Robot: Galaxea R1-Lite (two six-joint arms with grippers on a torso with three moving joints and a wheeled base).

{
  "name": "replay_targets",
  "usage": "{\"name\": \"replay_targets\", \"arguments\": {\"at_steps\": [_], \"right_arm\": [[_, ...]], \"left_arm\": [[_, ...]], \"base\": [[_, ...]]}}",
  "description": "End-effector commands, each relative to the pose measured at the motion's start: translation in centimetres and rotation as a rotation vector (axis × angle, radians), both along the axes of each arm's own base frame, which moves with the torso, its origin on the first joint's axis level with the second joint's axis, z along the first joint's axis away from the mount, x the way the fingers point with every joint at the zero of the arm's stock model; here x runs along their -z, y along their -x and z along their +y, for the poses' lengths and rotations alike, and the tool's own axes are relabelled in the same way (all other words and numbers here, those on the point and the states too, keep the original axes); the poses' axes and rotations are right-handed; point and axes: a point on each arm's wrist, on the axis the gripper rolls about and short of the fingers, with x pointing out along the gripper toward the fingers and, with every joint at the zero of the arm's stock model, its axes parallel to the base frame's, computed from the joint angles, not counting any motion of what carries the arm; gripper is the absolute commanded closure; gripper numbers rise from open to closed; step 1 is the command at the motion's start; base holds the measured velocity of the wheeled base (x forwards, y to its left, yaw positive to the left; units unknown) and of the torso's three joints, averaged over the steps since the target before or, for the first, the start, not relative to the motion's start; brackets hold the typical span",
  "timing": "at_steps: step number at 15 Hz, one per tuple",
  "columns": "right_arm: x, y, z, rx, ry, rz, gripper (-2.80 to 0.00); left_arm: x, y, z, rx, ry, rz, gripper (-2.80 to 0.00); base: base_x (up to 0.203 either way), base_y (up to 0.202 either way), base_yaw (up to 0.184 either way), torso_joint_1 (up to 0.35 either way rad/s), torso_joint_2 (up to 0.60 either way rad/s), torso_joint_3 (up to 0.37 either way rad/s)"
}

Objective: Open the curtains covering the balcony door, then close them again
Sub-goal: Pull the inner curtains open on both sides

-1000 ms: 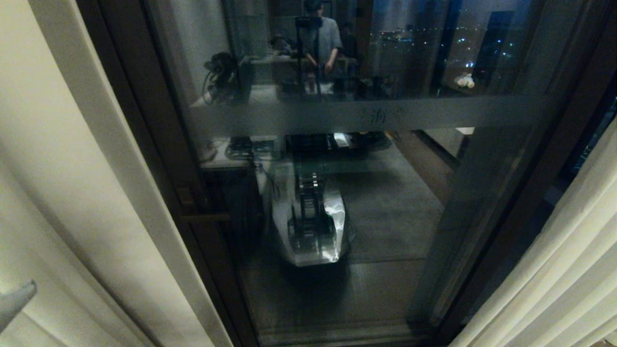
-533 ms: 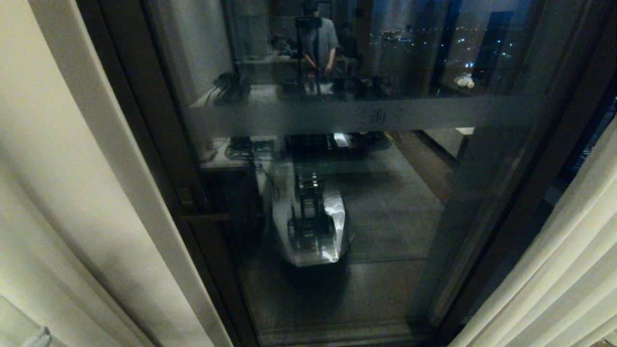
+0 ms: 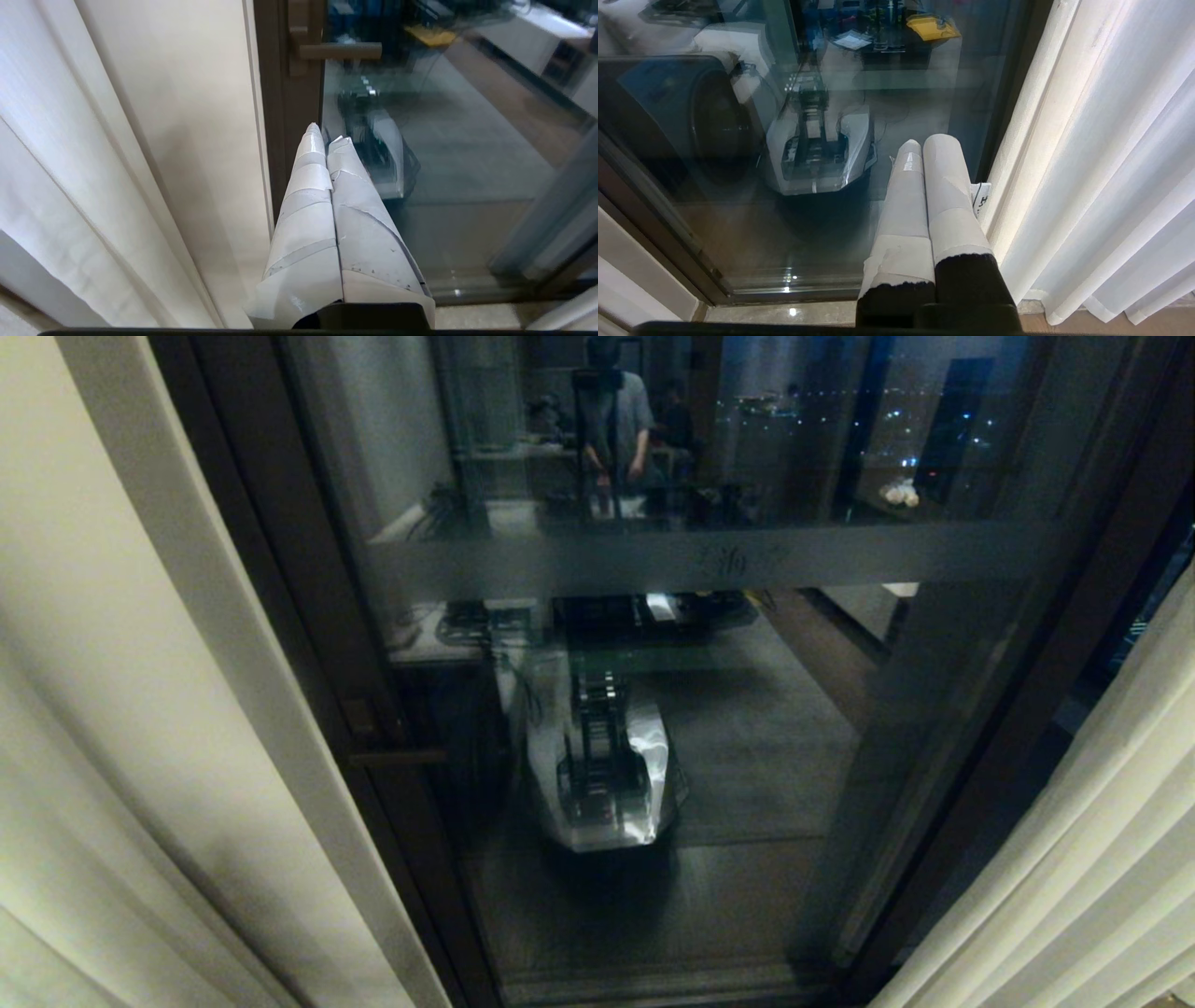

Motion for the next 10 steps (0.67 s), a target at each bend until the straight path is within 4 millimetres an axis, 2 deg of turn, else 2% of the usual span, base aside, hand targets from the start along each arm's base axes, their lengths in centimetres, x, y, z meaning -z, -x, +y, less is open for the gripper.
{"name": "replay_targets", "arguments": {"at_steps": [1, 10], "right_arm": [[0.0, -0.01, 0.0, 0.0, 0.0, 0.002, 0.0], [0.0, -0.01, 0.0, 0.0, 0.0, 0.002, 0.0]], "left_arm": [[0.03, 0.09, 0.0, 0.0, 0.001, -0.012, 0.0], [0.03, 0.09, 0.0, 0.0, 0.003, -0.012, 0.0]], "base": [[0.0, 0.0, 0.0, 0.0, 0.0, 0.0], [0.0, 0.0, 0.0, 0.0, 0.0, 0.0]]}}
